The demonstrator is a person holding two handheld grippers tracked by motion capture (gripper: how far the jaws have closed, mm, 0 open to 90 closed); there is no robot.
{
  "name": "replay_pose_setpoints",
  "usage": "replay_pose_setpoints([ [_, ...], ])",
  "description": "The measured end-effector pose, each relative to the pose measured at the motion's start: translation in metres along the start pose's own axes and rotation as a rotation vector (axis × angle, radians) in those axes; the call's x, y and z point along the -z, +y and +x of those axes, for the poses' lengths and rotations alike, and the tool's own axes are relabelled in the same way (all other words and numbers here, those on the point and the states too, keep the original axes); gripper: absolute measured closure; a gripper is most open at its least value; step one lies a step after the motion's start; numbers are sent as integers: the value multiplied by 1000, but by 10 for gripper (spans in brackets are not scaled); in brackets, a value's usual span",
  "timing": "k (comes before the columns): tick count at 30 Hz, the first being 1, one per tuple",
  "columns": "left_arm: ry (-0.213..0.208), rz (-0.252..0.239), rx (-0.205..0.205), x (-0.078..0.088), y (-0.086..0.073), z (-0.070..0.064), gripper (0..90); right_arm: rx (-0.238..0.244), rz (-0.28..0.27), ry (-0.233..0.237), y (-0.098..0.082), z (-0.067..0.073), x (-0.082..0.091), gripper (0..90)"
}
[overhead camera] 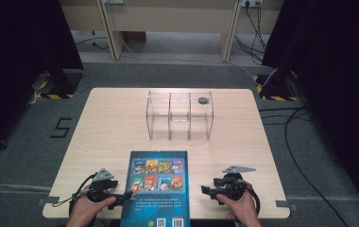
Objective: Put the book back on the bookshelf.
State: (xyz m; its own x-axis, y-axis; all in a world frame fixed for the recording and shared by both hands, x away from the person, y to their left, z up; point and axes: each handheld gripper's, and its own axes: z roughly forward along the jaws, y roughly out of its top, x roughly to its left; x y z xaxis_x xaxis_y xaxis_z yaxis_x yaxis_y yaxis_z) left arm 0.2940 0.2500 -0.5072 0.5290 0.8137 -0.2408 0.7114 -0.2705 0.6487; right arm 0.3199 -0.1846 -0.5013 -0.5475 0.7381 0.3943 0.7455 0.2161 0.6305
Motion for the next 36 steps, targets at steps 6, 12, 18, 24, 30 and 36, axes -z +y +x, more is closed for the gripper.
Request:
replay_pose_setpoints([
  [6, -13, -8, -9, 2, 0, 3, 332, 6, 6, 6, 0, 1, -1, 287],
  [12, -82, 23, 0, 2, -1, -7, 380, 13, 12, 9, 0, 3, -4, 288],
  [18, -114, 33, 10, 3, -4, -9, 409, 12, 20, 13, -1, 4, -5, 289],
  [24, -120, 47, 7, 6, -7, -11, 416, 18, 24, 21, -1, 6, -6, 294],
  [30, -115, 51, 0, 7, -7, -13, 415, 28, 23, 26, -1, 6, -7, 298],
  [36, -136, 60, 10, 3, -5, -20, 410, 23, 20, 28, -1, 5, -8, 298],
])
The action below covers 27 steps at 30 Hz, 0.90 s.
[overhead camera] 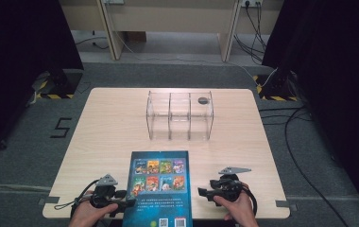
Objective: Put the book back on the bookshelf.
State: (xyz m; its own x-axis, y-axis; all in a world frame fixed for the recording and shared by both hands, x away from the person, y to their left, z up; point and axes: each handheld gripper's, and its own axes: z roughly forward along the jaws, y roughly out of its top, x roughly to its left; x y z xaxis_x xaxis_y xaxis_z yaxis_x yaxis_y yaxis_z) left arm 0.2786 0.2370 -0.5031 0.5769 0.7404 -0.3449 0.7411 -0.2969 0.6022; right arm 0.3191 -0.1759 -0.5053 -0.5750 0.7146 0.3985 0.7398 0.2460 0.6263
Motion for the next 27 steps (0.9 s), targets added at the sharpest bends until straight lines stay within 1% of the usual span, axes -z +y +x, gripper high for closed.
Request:
replay_pose_setpoints([
  [4, -8, 3, -1, -2, 1, -3, 408, -7, 1, 1, 0, 0, 0, 299],
  [5, -16, 4, 0, -3, 1, -5, 406, -2, -1, 1, 0, 0, 0, 300],
  [6, -36, 9, 4, -6, 2, -8, 407, -2, 0, 2, 0, 0, 0, 300],
  [8, -60, 11, 10, -9, 2, -13, 413, -2, -2, 4, 0, -1, 0, 303],
  [9, -60, 11, 10, -9, 2, -13, 415, -7, -1, 5, 0, 0, 0, 306],
  [10, -71, 9, 10, -13, 4, -17, 415, -9, -1, 6, 0, -1, 0, 307],
  [11, -71, 9, 10, -13, 4, -17, 417, -11, -1, 8, 0, -1, 0, 307],
  [13, -82, -1, 11, -20, 7, -23, 418, -18, -7, 11, 0, -1, -1, 319],
  [15, -89, -3, 13, -21, 8, -25, 418, -25, -9, 13, 0, -1, -1, 321],
  [16, -100, -9, 21, -24, 9, -27, 423, -32, -14, 19, 0, -1, -1, 332],
  [19, -106, -9, 12, -27, 9, -30, 424, -45, -21, 26, 0, -1, -3, 364],
  [20, -109, -11, 12, -28, 10, -32, 422, -65, -22, 54, -1, -1, -5, 346],
  [21, -110, -10, 12, -29, 10, -33, 420, -106, -35, 75, -1, 0, -5, 322],
  [22, -107, -10, 10, -29, 10, -33, 420, -106, -35, 75, -1, 0, -5, 322],
  [23, -119, -17, 30, -30, 10, -32, 416, -143, -45, 87, -2, -3, -5, 328],
  [24, -124, -20, 38, -30, 10, -31, 416, -185, -57, 104, -2, -5, -5, 325],
  [25, -130, -25, 52, -30, 11, -30, 416, -213, -71, 115, -3, -7, -5, 325],
  [26, -130, -25, 52, -30, 11, -30, 411, -213, -71, 115, -3, -7, -5, 325],
  [27, -137, -26, 60, -31, 11, -30, 407, -274, -95, 141, -4, -11, -5, 325],
])
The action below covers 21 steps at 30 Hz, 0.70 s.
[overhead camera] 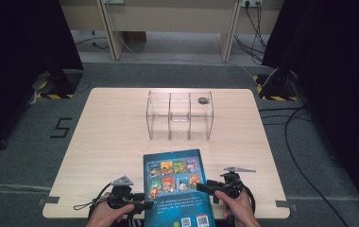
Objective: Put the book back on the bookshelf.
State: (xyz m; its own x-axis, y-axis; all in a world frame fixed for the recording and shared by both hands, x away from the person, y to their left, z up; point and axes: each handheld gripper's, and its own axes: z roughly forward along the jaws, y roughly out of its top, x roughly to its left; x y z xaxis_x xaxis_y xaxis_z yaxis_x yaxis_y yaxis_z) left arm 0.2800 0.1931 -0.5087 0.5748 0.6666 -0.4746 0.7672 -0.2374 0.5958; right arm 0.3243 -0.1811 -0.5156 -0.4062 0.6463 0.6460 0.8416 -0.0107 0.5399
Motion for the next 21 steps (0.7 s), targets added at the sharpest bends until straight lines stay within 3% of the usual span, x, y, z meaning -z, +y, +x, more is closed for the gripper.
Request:
replay_pose_setpoints([
  [7, 8, -9, -3, -3, -1, -6, 322, -25, -18, 0, -1, 0, -1, 317],
  [9, 1, -22, 14, -3, -2, -5, 320, -69, -33, 9, -3, 0, 0, 317],
  [11, -3, -28, 20, -3, -2, -5, 332, -145, -57, 38, -6, -2, 1, 318],
  [12, -41, -32, 36, -6, -2, -4, 355, -199, -47, 82, -9, -3, -2, 361],
  [13, -41, -32, 36, -6, -2, -4, 383, -199, -47, 82, -9, -3, -2, 361],
  [14, -31, -32, 23, -7, -2, -5, 383, -248, -31, 158, -14, -3, -9, 442],
  [15, 1, -30, -13, -7, -1, -6, 401, -280, -6, 173, -17, -1, -13, 461],
  [16, -1, -39, 5, -6, -1, -3, 434, -234, -10, 142, -15, 5, -13, 411],
  [18, -6, -39, 6, -6, -1, -1, 468, -164, 6, 108, -11, 4, -12, 448],
  [20, -7, -36, 0, -6, -1, -1, 472, -151, 12, 101, -11, 4, -12, 462],
  [21, -5, -34, -8, -6, -1, -1, 470, -117, 28, 89, -10, 5, -11, 497],
])
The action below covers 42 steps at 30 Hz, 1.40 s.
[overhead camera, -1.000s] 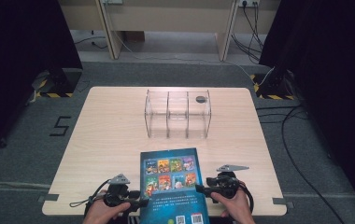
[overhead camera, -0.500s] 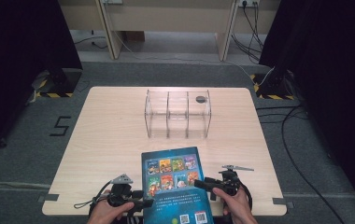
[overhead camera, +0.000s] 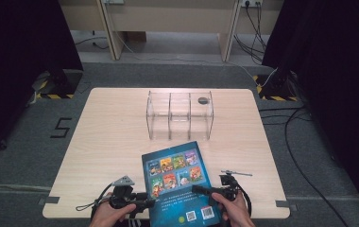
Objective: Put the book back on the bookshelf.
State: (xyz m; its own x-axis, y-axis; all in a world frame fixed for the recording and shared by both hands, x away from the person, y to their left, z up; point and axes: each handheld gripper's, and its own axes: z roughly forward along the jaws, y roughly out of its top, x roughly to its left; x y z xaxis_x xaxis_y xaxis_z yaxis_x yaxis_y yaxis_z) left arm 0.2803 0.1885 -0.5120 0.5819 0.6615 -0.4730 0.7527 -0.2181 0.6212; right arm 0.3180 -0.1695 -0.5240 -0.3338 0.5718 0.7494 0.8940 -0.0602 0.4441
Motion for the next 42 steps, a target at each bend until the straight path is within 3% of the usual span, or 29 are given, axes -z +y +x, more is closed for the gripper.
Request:
replay_pose_setpoints([
  [2, 2, -2, -1, 0, 0, 0, 469, 12, 8, -6, 0, 0, 1, 523],
  [3, 2, -1, -3, 0, 0, 0, 468, 52, 14, -14, 0, -1, 2, 544],
  [9, -1, 3, -21, 0, 0, 0, 452, 120, 40, 3, -1, -1, 5, 542],
  [11, -5, 2, -20, 0, 0, 1, 446, 172, 38, 10, 0, 1, 6, 542],
  [12, -5, 2, -20, 0, 0, 1, 446, 172, 38, 10, 0, 1, 6, 542],
  [13, -16, 0, -13, 0, 0, 2, 446, 216, 37, 14, 2, 4, 8, 543],
  [18, -14, -8, -18, 0, 0, 2, 444, 346, 2, 26, 6, 10, 11, 545],
  [19, -14, -8, -18, 0, 0, 2, 441, 346, 2, 26, 6, 10, 11, 545],
  [20, -12, -11, -23, -1, 1, 3, 435, 389, -4, 21, 8, 15, 12, 544],
  [28, 8, -24, -30, 0, 1, 3, 344, 492, -31, 20, 11, 21, 15, 542],
  [30, 6, -29, -23, 0, 1, 3, 310, 548, -50, 19, 12, 27, 16, 543],
  [33, 18, -30, -52, -2, 1, 1, 288, 615, -90, 16, 13, 34, 18, 550],
  [39, 22, -40, -61, -5, 3, 0, 293, 651, -144, 10, 17, 36, 23, 567],
  [42, 6, -40, -62, -12, 7, -3, 281, 663, -142, 10, 18, 38, 22, 567],
])
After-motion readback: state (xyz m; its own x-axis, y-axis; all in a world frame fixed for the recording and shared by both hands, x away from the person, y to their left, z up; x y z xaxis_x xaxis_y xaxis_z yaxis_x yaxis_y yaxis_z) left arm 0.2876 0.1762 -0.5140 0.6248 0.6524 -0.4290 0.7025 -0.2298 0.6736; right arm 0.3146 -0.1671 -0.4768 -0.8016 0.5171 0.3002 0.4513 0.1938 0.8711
